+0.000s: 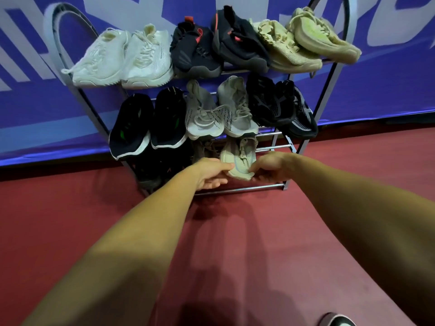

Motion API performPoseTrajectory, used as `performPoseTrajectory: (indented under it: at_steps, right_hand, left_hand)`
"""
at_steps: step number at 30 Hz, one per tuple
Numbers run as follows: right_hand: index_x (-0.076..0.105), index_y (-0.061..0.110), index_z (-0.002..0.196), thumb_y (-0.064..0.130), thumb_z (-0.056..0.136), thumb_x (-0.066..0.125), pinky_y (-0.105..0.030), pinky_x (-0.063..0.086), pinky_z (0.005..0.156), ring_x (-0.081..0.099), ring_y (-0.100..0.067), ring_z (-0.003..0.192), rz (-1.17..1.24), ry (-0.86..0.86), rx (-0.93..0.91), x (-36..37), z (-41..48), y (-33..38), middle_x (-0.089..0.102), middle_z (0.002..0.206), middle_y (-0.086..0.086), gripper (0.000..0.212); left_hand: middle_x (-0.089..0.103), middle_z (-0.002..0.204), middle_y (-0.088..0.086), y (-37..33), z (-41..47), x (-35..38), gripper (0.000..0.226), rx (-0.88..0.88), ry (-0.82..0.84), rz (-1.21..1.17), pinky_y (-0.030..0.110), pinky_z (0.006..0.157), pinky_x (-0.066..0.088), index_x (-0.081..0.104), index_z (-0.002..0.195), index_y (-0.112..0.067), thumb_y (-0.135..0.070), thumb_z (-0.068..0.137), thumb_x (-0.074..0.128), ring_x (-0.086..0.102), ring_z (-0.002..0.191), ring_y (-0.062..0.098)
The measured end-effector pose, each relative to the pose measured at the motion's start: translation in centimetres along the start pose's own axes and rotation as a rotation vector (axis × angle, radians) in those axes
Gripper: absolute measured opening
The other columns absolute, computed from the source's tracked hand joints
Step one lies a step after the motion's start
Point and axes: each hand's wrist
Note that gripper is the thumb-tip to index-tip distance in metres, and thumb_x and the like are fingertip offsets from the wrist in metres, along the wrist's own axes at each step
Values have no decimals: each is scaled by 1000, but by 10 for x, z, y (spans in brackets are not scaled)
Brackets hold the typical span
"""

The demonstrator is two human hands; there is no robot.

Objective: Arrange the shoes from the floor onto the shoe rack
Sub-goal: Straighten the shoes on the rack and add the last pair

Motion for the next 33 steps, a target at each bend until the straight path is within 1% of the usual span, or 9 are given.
performPoseTrajectory:
  at_steps: [7,10,13,15,20,25,29,31,33]
  right_hand:
    - [53,5,65,-4,93,57,-17,40,38,51,-11,34,-228,-252,-56,11,16,8,54,47,-7,29]
    - [51,5,68,-1,96,55,-24,41,59,50,-17,58,-264,-232,-28,14,28,15,52,66,-10,28]
    - [50,9,73,-3,96,55,-27,46,64,52,-19,65,-199,-254,-21,9,40,15,61,53,-7,26]
    - [52,12,76,-4,94,58,-32,53,74,58,-22,73,-160,-279,-21,5,50,14,65,67,-9,24]
    - [51,6,72,0,97,53,-29,42,64,52,-21,69,-243,-311,52,6,64,12,54,74,-10,26]
    - [53,3,74,0,94,58,-36,53,71,60,-28,84,-225,-410,30,5,76,13,60,79,-15,21]
    - [61,-2,86,-2,89,64,-42,55,92,67,-29,87,-240,-372,16,6,77,13,68,92,-19,4]
    - [61,0,102,-4,86,65,-47,57,89,68,-31,93,-226,-387,-51,2,76,14,68,104,-20,17]
    - [58,10,100,-3,87,62,-41,58,79,63,-28,87,-178,-374,-127,1,68,18,61,107,-15,19]
  left_hand:
    - [68,87,5,4,19,20,30,17,-123,214,18,41,41,65,103,-8,-31,84,72,60,54,10]
    - [69,87,6,4,26,18,28,39,-145,286,19,41,41,65,102,-7,-28,85,71,59,54,12]
    - [71,89,7,4,32,13,29,57,-143,342,19,42,40,66,109,-9,-23,83,70,59,55,13]
    - [68,88,4,3,34,10,33,62,-106,351,20,44,40,63,116,-12,-20,84,68,60,58,13]
    - [67,98,3,2,36,7,55,54,-56,337,20,48,41,47,139,-19,-14,87,65,61,65,12]
    - [64,92,3,3,32,4,41,75,-7,309,20,51,40,54,125,-27,-8,89,61,61,68,13]
    - [63,85,2,7,29,-1,17,73,-16,334,19,50,39,53,90,-25,-9,91,58,61,70,13]
    - [63,81,1,9,27,-5,15,74,-32,344,20,50,39,53,86,-23,-10,91,58,61,68,13]
    - [62,79,1,9,23,-8,11,77,-43,340,19,50,40,56,91,-21,-10,92,57,61,66,12]
Point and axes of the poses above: each hand's wrist, its own z-axis towards the middle knuckle, its own x-axis out of the palm, y = z × x
